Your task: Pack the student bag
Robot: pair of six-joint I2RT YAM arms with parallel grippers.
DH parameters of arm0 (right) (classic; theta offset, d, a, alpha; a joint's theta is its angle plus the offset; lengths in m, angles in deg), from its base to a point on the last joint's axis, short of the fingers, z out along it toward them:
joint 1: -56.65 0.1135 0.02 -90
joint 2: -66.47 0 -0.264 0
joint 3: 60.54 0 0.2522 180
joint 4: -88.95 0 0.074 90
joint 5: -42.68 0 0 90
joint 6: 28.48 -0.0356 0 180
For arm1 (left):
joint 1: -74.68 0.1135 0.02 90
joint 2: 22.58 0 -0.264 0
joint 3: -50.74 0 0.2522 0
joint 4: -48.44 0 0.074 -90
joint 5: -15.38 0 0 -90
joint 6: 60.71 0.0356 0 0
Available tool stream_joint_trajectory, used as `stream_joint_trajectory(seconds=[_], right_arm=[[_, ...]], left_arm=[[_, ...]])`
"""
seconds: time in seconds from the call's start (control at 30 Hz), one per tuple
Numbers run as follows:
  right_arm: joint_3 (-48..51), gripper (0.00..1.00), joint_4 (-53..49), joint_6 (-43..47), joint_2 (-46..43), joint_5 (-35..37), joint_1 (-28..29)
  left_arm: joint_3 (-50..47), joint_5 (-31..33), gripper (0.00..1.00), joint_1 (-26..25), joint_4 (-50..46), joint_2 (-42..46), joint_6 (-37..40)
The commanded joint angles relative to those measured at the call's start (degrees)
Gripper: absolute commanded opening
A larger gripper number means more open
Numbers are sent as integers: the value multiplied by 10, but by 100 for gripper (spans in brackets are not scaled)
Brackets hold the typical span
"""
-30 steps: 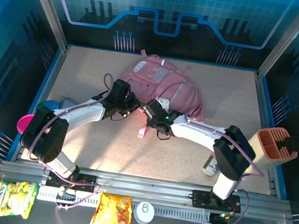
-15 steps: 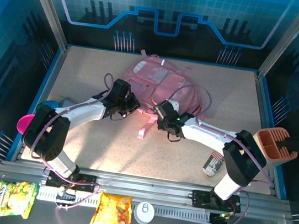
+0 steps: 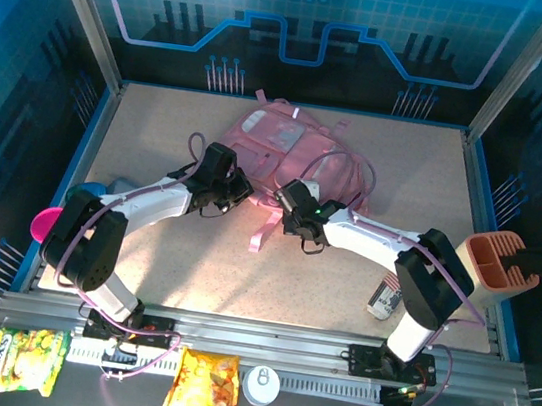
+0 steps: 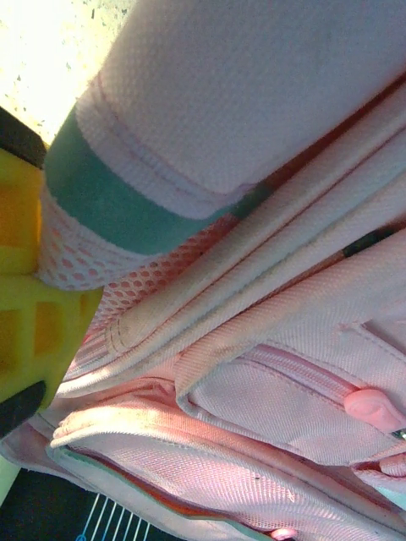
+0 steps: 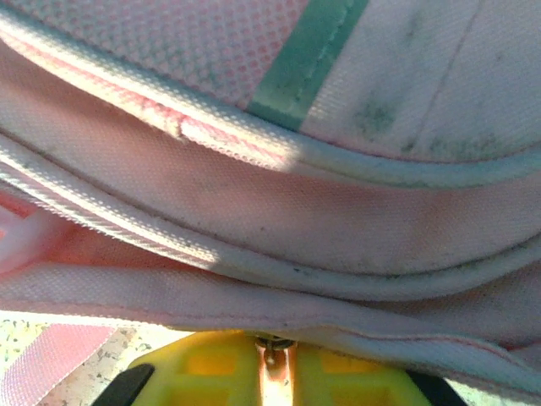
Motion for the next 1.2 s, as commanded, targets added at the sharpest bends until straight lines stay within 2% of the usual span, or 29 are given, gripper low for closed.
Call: stream_joint_trajectory(seconds=[0.0,0.27,0.37,0.5,0.63,0.73,0.83,0.93,1.1,1.17], right_arm=[[6,8,-10,3,-4,37,-8],[66,2,-17,-28,-62,85,-19],[96,0,-21,-41,-88,87,-46],[124,0,-4,-37,-116,40,-94],[123,0,23,15,-122,-17,-107],[91,0,25,61,-100,-87,-106],[56,0,21,76,-70,-145,-99],[28,0,35,78,-46,-194,-83],[-25,0,37,64,1,-226,-50],[-38,0,39,59,15,-237,-41]], left_arm=[[30,-13,0,3,11,1,18],[35,-10,0,10,8,-11,21],[39,-13,0,13,18,-23,16],[58,-29,0,13,19,-53,17],[72,-29,0,17,20,-73,24],[88,-35,0,29,14,-91,37],[95,-34,11,49,6,-100,49],[82,-32,25,72,-2,-92,52],[28,-38,49,96,-4,-44,39],[5,-69,53,91,27,-27,23]])
